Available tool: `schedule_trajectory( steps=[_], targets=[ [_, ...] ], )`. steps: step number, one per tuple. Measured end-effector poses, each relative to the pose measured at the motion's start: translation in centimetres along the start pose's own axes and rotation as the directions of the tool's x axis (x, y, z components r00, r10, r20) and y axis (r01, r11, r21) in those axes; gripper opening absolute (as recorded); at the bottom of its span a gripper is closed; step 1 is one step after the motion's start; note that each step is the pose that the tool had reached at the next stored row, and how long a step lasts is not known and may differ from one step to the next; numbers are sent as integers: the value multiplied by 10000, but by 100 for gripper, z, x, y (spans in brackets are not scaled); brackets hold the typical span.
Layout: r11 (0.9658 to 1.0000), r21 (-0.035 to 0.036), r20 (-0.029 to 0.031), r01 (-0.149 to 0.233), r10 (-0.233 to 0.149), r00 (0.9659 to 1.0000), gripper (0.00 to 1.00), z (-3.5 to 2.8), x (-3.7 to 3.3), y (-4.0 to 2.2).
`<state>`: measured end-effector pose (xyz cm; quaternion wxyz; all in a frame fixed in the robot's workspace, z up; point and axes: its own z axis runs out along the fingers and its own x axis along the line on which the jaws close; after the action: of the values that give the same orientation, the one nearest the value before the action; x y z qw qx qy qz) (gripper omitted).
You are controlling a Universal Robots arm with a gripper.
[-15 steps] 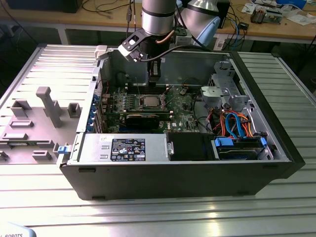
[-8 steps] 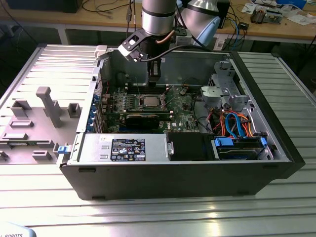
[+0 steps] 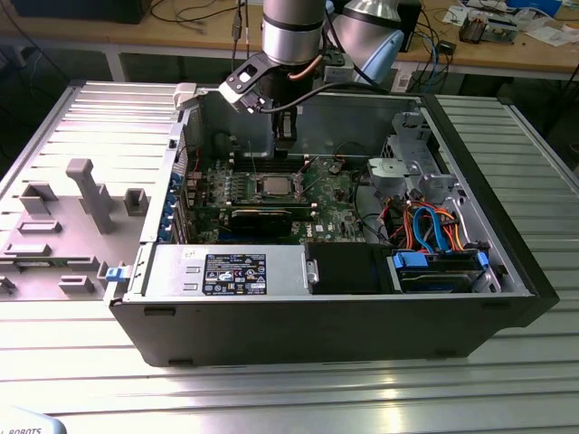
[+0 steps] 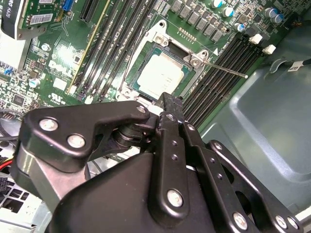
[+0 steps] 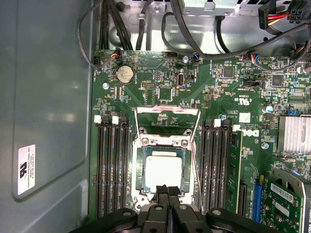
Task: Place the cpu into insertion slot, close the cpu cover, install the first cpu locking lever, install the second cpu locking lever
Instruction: 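Close the cpu cover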
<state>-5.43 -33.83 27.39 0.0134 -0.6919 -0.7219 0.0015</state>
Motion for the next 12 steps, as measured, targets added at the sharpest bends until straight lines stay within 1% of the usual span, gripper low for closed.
schedule_trajectory(
  steps=[9,12],
  targets=[
    [10000,-1,-1,0,0,10000,11,-2,1,1],
    [10000,0,1,0,0,10000,11,-42,1,0]
  ],
)
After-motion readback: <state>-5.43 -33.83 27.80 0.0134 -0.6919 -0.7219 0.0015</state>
